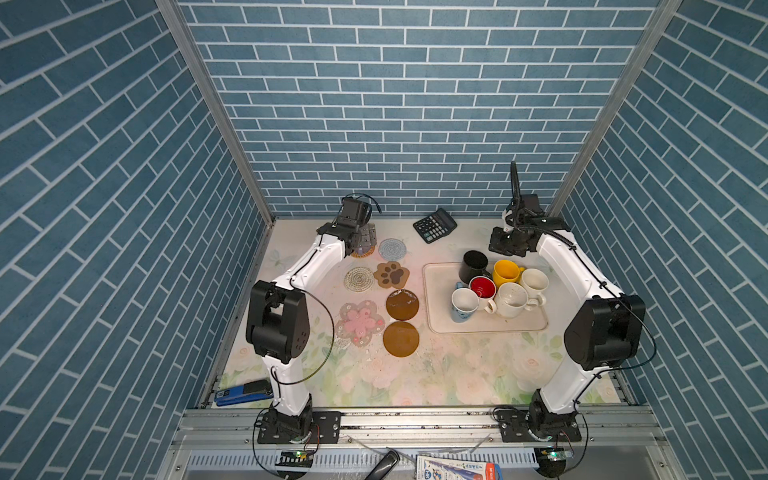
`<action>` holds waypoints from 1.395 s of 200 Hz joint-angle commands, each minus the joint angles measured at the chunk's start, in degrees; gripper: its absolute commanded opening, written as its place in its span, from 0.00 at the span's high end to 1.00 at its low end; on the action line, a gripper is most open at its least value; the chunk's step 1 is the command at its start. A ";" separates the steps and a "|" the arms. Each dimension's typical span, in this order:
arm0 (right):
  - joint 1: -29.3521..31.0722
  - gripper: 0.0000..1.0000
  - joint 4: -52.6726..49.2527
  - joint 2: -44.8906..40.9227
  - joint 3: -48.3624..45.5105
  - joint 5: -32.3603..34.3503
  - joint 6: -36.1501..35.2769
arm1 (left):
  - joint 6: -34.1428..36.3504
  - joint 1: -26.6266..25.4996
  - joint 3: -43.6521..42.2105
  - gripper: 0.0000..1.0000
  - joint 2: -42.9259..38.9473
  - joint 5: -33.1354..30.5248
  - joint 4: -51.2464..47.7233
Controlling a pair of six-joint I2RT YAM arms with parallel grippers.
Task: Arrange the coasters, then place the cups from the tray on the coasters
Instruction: 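Lower the lavender mug onto the wicker coaster and open the left gripper, then raise the left gripper while the right gripper lowers over the blue floral mug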
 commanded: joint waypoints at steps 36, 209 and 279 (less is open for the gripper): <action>0.30 1.00 -0.49 2.00 -5.20 2.81 -1.26 | -1.47 -6.38 -1.75 0.05 -2.70 0.93 -1.86; 8.46 1.00 0.93 -0.67 -9.89 4.04 -1.44 | -4.33 -10.99 -9.64 0.05 -6.39 5.55 1.71; 10.28 1.00 -6.02 -6.25 -11.61 4.03 -0.91 | -4.78 -12.75 -10.59 0.05 -7.34 5.46 1.97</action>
